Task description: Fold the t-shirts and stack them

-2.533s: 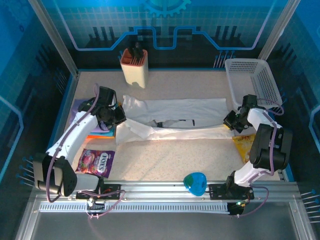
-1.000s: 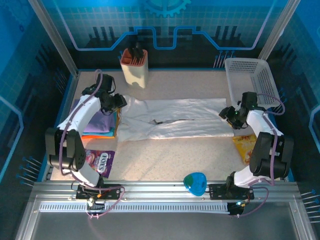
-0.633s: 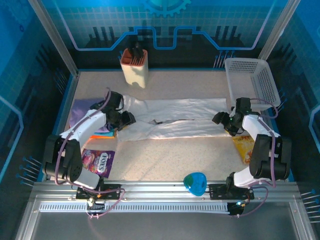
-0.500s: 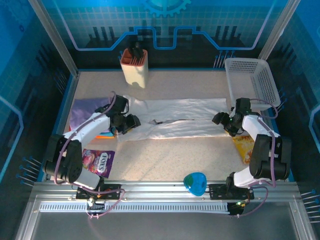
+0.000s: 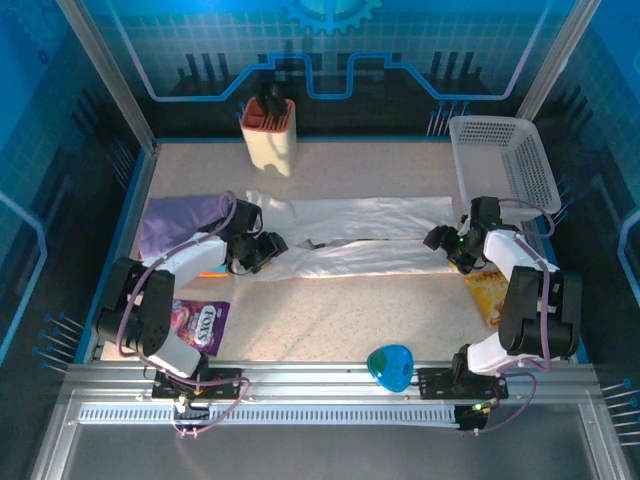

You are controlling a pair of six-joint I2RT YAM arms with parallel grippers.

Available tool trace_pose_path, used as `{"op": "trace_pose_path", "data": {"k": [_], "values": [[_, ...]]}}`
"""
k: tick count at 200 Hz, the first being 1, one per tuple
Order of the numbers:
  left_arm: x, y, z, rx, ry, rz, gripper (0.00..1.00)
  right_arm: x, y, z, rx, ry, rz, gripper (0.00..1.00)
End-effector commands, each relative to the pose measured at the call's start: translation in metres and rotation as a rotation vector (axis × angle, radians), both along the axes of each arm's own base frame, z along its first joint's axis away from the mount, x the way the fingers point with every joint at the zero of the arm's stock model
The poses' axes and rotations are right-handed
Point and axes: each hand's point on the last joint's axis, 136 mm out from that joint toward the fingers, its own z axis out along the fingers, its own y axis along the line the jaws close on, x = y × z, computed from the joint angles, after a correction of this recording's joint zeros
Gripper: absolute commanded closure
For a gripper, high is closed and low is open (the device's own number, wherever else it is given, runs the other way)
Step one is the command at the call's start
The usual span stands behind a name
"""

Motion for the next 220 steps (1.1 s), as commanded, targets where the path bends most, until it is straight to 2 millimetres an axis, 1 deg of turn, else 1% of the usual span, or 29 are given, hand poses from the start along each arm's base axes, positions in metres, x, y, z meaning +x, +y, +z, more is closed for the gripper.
{"op": "trace_pose_path", "data": {"k": [1, 33, 54, 77, 97, 136, 168, 197, 220], "values": [[0.004, -0.001, -0.009, 0.003, 0.016, 0.005, 0.44, 0.001, 0.003, -0.002, 0.001, 0.006, 0.020, 0.20], [0.003, 0.000, -0.010, 0.011, 0.025, 0.006, 0.44, 0.002, 0.001, 0.002, -0.003, 0.000, 0.016, 0.20], [0.002, 0.003, -0.013, 0.033, 0.024, 0.004, 0.45, 0.002, 0.000, 0.000, 0.000, 0.001, 0.013, 0.20], [0.008, 0.004, -0.014, 0.041, 0.013, 0.008, 0.47, 0.003, 0.002, -0.002, 0.009, 0.008, 0.014, 0.21], [0.016, 0.005, -0.009, 0.050, -0.014, 0.015, 0.50, 0.004, 0.001, 0.000, 0.007, 0.006, 0.016, 0.21], [0.030, 0.005, -0.005, 0.071, -0.037, 0.008, 0.68, 0.002, -0.001, 0.000, 0.007, 0.011, 0.012, 0.22], [0.036, 0.004, -0.003, 0.076, -0.044, 0.009, 0.83, 0.001, -0.003, 0.001, 0.008, 0.013, 0.008, 0.23], [0.042, 0.001, 0.004, 0.070, -0.061, 0.001, 1.00, 0.001, -0.005, 0.000, 0.017, 0.015, 0.001, 0.23], [0.046, -0.001, 0.009, 0.066, -0.066, -0.011, 1.00, 0.000, -0.006, 0.000, 0.023, 0.018, -0.003, 0.24]]}}
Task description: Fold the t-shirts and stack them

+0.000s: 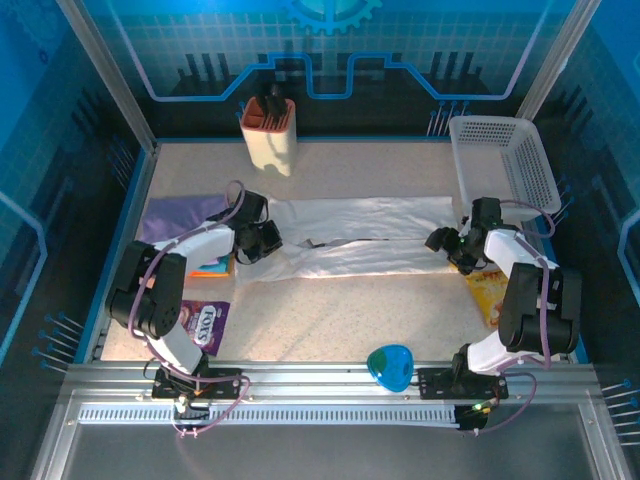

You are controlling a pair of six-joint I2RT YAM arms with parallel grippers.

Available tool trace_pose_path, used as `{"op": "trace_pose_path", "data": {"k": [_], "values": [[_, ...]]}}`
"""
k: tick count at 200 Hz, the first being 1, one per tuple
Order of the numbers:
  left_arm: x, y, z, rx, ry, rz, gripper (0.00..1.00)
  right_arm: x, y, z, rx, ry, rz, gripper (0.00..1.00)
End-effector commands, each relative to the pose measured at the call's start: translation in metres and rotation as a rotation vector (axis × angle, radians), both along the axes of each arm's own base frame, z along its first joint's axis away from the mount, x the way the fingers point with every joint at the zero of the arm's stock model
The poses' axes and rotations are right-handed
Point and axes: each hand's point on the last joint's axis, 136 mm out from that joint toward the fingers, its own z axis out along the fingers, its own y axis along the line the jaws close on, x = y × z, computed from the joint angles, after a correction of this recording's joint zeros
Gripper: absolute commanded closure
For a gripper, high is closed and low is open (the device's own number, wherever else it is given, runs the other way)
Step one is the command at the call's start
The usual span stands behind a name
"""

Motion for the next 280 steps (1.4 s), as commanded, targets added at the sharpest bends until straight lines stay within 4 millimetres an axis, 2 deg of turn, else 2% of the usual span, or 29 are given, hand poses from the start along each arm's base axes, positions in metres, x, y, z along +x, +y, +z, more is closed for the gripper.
{"op": "trace_pose_path", "data": {"k": [1, 42, 126, 188, 221, 228, 255, 263, 271, 280], "values": [[0.010, -0.003, 0.009, 0.002, -0.018, -0.017, 1.00, 0.003, -0.001, 0.005, 0.017, -0.004, 0.006, 0.24], [0.014, -0.005, 0.018, -0.004, -0.024, -0.027, 1.00, 0.003, -0.004, 0.005, 0.018, -0.005, -0.002, 0.24], [0.042, -0.011, 0.044, 0.046, -0.065, -0.088, 1.00, 0.002, -0.008, 0.005, 0.020, -0.002, -0.010, 0.25], [0.060, -0.011, 0.048, 0.100, -0.067, -0.123, 1.00, -0.001, -0.011, 0.005, 0.020, 0.002, -0.013, 0.25], [0.067, -0.008, 0.044, 0.148, -0.050, -0.146, 1.00, 0.000, -0.011, 0.005, 0.023, 0.002, -0.015, 0.25], [0.068, -0.007, 0.042, 0.157, -0.049, -0.155, 0.94, 0.000, -0.011, 0.005, 0.025, 0.000, -0.013, 0.25], [0.079, -0.003, 0.037, 0.208, -0.049, -0.165, 0.89, 0.001, -0.010, 0.005, 0.030, -0.003, -0.013, 0.25], [0.084, -0.003, 0.037, 0.217, -0.050, -0.173, 0.81, 0.001, -0.009, 0.004, 0.035, -0.002, -0.012, 0.25], [0.088, -0.005, 0.038, 0.219, -0.054, -0.188, 0.65, 0.001, -0.009, 0.005, 0.037, -0.003, -0.011, 0.25], [0.090, -0.006, 0.040, 0.224, -0.055, -0.197, 0.58, 0.001, -0.009, 0.005, 0.038, -0.004, -0.010, 0.25]]}}
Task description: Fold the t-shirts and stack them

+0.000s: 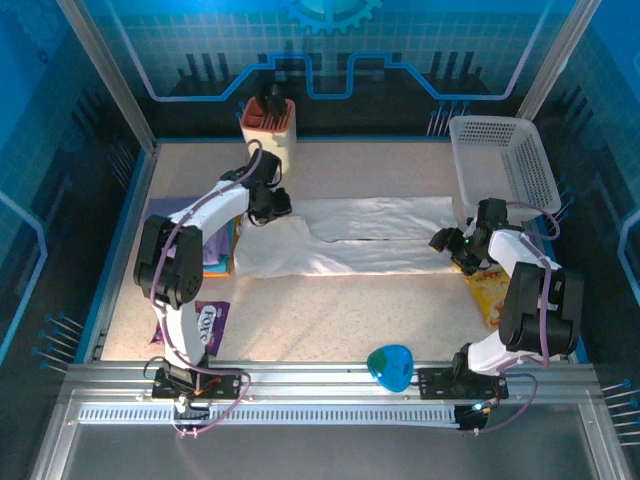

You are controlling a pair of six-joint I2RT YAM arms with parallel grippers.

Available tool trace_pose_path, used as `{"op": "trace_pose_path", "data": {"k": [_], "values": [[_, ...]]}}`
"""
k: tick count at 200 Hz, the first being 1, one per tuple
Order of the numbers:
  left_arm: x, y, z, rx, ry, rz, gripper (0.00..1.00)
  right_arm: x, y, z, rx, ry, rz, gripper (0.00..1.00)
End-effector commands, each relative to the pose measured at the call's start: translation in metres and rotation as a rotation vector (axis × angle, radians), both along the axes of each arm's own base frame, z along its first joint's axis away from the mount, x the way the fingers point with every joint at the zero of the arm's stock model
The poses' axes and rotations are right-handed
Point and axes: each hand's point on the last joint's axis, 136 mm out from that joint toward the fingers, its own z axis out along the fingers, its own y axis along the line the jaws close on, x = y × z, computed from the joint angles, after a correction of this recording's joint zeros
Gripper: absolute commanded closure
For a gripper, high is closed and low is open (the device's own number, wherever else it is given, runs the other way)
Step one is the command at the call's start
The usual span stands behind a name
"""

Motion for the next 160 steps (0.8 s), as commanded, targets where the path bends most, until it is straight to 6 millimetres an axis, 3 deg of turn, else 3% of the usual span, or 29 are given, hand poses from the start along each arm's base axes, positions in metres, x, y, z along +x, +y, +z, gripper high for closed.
{"op": "trace_pose_path", "data": {"k": [1, 35, 73, 84, 92, 123, 160], "values": [[0.008, 0.003, 0.004, 0.053, 0.000, -0.034, 0.57, 0.002, -0.001, 0.004, 0.017, -0.003, 0.006, 0.26], [-0.002, 0.010, 0.018, 0.078, -0.004, -0.040, 0.46, 0.003, -0.002, 0.011, 0.001, -0.021, 0.010, 0.25], [-0.047, 0.015, 0.038, 0.022, -0.014, -0.027, 0.45, 0.002, -0.001, 0.011, -0.014, -0.021, 0.021, 0.22], [-0.062, 0.016, 0.037, 0.008, 0.003, -0.027, 0.44, 0.002, -0.001, 0.008, -0.015, -0.011, 0.018, 0.21], [-0.072, 0.015, 0.036, 0.000, 0.017, -0.032, 0.45, 0.011, -0.003, 0.016, -0.020, -0.037, 0.015, 0.21], [-0.103, 0.002, 0.031, -0.043, 0.034, -0.040, 0.45, 0.008, 0.003, 0.014, -0.065, -0.015, 0.035, 0.21], [-0.121, -0.002, 0.019, -0.081, 0.046, -0.030, 0.45, 0.003, 0.007, 0.006, -0.084, 0.009, 0.036, 0.20]]}}
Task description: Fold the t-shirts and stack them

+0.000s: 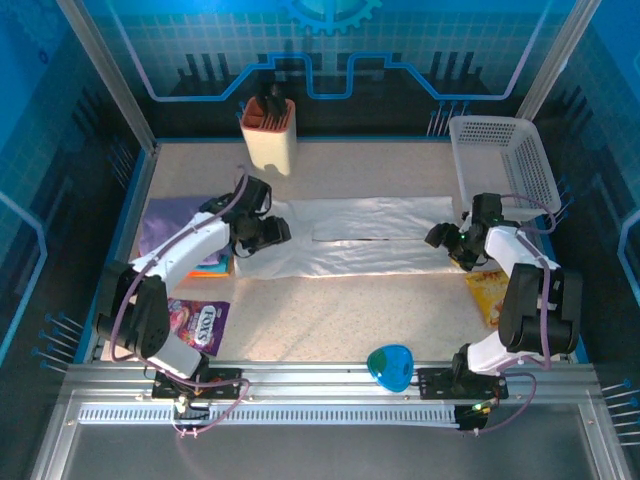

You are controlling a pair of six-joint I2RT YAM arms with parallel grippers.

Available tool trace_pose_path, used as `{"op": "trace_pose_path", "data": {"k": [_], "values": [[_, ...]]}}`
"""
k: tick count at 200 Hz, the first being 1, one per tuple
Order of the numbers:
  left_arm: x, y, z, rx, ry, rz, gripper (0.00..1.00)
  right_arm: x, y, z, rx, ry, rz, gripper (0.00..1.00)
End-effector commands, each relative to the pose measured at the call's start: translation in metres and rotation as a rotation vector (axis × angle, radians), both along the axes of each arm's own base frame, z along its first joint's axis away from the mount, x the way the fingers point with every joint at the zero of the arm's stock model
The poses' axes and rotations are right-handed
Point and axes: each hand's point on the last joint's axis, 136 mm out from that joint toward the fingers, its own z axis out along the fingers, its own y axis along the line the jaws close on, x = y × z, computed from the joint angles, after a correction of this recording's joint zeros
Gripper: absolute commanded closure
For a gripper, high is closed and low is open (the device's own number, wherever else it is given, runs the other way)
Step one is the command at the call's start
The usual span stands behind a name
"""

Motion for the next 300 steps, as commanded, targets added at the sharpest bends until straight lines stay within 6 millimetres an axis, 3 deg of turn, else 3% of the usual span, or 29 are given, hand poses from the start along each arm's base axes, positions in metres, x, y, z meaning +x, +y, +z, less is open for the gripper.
{"op": "trace_pose_path", "data": {"k": [1, 59, 84, 101, 141, 168, 196, 244, 270, 300], "values": [[-0.009, -0.004, -0.002, -0.055, 0.005, 0.023, 0.45, -0.007, -0.003, -0.003, -0.042, 0.031, -0.014, 0.20], [-0.027, -0.001, -0.002, -0.074, -0.007, 0.032, 0.45, -0.070, -0.002, -0.018, -0.054, 0.090, -0.087, 0.20], [-0.027, -0.005, -0.003, -0.075, -0.009, 0.026, 0.45, -0.084, -0.009, -0.022, -0.081, 0.092, -0.111, 0.19], [-0.026, -0.008, -0.007, -0.081, -0.003, 0.022, 0.45, -0.091, -0.021, -0.025, -0.109, 0.109, -0.139, 0.18], [-0.025, -0.011, -0.010, -0.075, 0.004, 0.009, 0.45, -0.103, -0.071, -0.033, -0.150, 0.165, -0.312, 0.20], [-0.024, -0.010, -0.009, -0.065, 0.003, 0.003, 0.45, -0.100, -0.088, -0.027, -0.167, 0.140, -0.383, 0.21], [-0.023, -0.008, -0.009, -0.036, 0.003, -0.009, 0.45, -0.075, -0.075, -0.005, -0.139, 0.033, -0.319, 0.22], [-0.009, -0.009, -0.017, -0.006, 0.026, -0.012, 0.45, -0.002, -0.022, 0.047, -0.183, -0.181, -0.055, 0.20], [0.005, -0.008, -0.032, 0.032, 0.049, -0.005, 0.47, 0.043, -0.002, 0.051, -0.205, -0.181, 0.011, 0.23], [0.025, -0.008, -0.047, 0.073, 0.063, 0.007, 0.49, 0.083, 0.019, 0.033, -0.242, -0.137, 0.081, 0.24]]}}
